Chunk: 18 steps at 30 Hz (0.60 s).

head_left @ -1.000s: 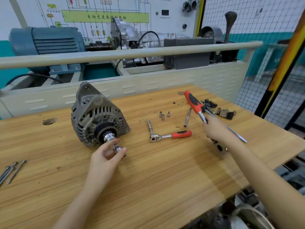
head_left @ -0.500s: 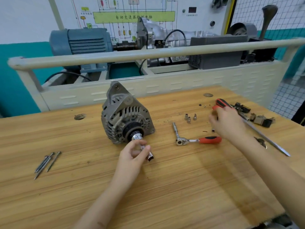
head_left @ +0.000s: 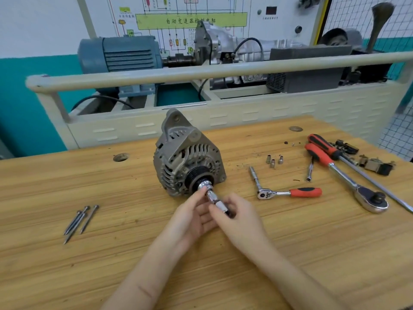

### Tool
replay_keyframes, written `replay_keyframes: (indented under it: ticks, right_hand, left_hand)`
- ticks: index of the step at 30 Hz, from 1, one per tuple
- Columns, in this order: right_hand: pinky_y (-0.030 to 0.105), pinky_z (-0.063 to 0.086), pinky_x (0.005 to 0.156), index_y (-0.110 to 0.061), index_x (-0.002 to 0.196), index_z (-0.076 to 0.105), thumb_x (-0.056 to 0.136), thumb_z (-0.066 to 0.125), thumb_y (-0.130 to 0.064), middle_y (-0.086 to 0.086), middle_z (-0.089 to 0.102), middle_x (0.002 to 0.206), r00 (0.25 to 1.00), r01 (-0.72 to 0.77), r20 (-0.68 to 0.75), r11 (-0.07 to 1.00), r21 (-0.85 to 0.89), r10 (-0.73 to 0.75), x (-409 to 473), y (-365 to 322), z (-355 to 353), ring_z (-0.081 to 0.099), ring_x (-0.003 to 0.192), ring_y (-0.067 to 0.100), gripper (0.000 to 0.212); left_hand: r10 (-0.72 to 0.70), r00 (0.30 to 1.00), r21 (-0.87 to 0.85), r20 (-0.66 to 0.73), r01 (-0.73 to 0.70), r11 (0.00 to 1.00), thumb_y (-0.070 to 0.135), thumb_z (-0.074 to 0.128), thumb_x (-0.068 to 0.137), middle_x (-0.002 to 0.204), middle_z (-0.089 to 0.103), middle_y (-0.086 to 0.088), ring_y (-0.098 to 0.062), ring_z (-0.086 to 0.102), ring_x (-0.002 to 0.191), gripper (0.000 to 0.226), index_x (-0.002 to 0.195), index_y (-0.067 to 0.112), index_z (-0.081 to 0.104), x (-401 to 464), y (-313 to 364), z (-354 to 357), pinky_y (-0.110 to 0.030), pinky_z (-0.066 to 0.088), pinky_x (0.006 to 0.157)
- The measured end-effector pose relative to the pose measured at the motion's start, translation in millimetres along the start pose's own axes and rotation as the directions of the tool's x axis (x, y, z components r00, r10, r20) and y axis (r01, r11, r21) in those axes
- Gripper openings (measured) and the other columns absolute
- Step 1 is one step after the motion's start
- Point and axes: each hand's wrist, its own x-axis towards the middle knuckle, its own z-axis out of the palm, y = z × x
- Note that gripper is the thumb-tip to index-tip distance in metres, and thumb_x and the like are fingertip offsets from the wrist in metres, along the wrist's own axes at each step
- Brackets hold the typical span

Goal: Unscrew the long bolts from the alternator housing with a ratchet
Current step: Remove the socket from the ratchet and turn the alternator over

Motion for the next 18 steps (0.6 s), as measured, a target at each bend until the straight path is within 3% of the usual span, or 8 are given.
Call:
replay_keyframes:
  ticks: [2,5,8,10,12,14,16,18]
  right_hand:
    - [0.027,0.041,0.041,-0.014,0.074,0.056,0.074,0.071,-0.022,-0.003,0.061,0.058,0.909,0.332,-0.051,0.793,-0.510,-0.414,-0.8,9.8,4.4,0.057,0.049,0.017,0.018]
    - [0.021,0.039,0.038,-0.016,0.079,0.059,0.069,0.072,-0.026,-0.008,0.061,0.065,0.826,0.417,-0.046,0.665,-0.619,-0.561,-0.7,13.1,6.0,0.058,0.050,0.015,0.019]
    - [0.017,0.041,0.048,-0.030,0.092,0.051,0.081,0.063,-0.044,-0.013,0.061,0.073,0.990,0.130,-0.045,0.987,-0.091,-0.134,-3.1,5.4,5.6,0.058,0.058,0.001,0.021]
    - [0.016,0.037,0.037,-0.024,0.093,0.048,0.085,0.052,-0.047,-0.006,0.061,0.061,0.966,-0.233,0.195,0.898,0.374,0.169,-4.5,2.9,7.8,0.054,0.042,0.005,0.025]
    - [0.018,0.034,0.033,-0.019,0.093,0.051,0.094,0.047,-0.033,0.001,0.057,0.055,0.944,-0.311,0.256,0.825,0.471,0.210,-7.0,4.7,12.5,0.049,0.036,0.010,0.015]
    - [0.020,0.040,0.043,-0.022,0.101,0.056,0.093,0.051,-0.021,0.001,0.061,0.068,0.997,-0.051,0.066,0.986,0.158,0.041,-9.0,7.7,11.6,0.053,0.047,0.008,0.009]
    - [0.030,0.050,0.066,-0.020,0.117,0.056,0.089,0.056,-0.015,0.002,0.066,0.095,0.971,0.218,-0.023,0.917,-0.334,-0.239,-7.7,16.5,6.8,0.063,0.077,0.014,0.028]
    - [0.039,0.050,0.078,-0.019,0.124,0.053,0.086,0.060,-0.016,0.000,0.063,0.110,0.935,0.301,-0.054,0.864,-0.404,-0.351,-5.8,19.4,3.7,0.061,0.095,0.020,0.038]
  left_hand:
    - [-0.019,1.000,-0.040,0.020,0.020,0.999,0.038,0.064,0.066,0.082,0.071,-0.010,-0.019,0.069,0.071,0.041,0.093,0.007,0.063,3.8,2.0,-0.6,-0.028,0.055,0.059]
    - [-0.045,0.999,-0.061,-0.030,0.044,0.997,0.032,0.066,0.065,0.090,0.070,-0.013,-0.021,0.069,0.075,0.046,0.100,0.002,0.063,10.6,2.4,2.3,-0.031,0.057,0.063]
    - [-0.064,0.998,-0.076,-0.025,0.061,0.995,0.030,0.059,0.076,0.086,0.071,-0.007,-0.017,0.068,0.070,0.039,0.104,0.003,0.061,13.4,2.1,5.7,-0.029,0.055,0.059]
    - [-0.069,0.997,-0.094,0.022,0.071,0.993,0.031,0.053,0.081,0.095,0.072,-0.007,-0.015,0.068,0.074,0.042,0.111,0.002,0.056,13.0,2.3,7.0,-0.026,0.053,0.054]
    - [-0.079,0.996,-0.087,0.040,0.083,0.993,0.034,0.050,0.081,0.103,0.070,-0.008,-0.014,0.069,0.071,0.048,0.115,0.001,0.052,12.1,4.1,6.5,-0.025,0.053,0.051]
    - [-0.084,0.995,-0.076,0.049,0.087,0.993,0.038,0.050,0.082,0.102,0.070,-0.009,-0.017,0.069,0.070,0.048,0.113,0.001,0.053,13.1,4.5,4.7,-0.029,0.052,0.059]
    - [-0.054,0.998,-0.064,0.030,0.056,0.996,0.038,0.055,0.075,0.099,0.070,-0.012,-0.021,0.068,0.081,0.050,0.108,0.000,0.055,15.6,4.4,2.2,-0.034,0.053,0.075]
    - [-0.038,0.999,-0.053,0.020,0.039,0.998,0.037,0.057,0.072,0.098,0.071,-0.013,-0.022,0.067,0.085,0.053,0.109,-0.001,0.058,17.2,3.6,0.9,-0.034,0.053,0.081]
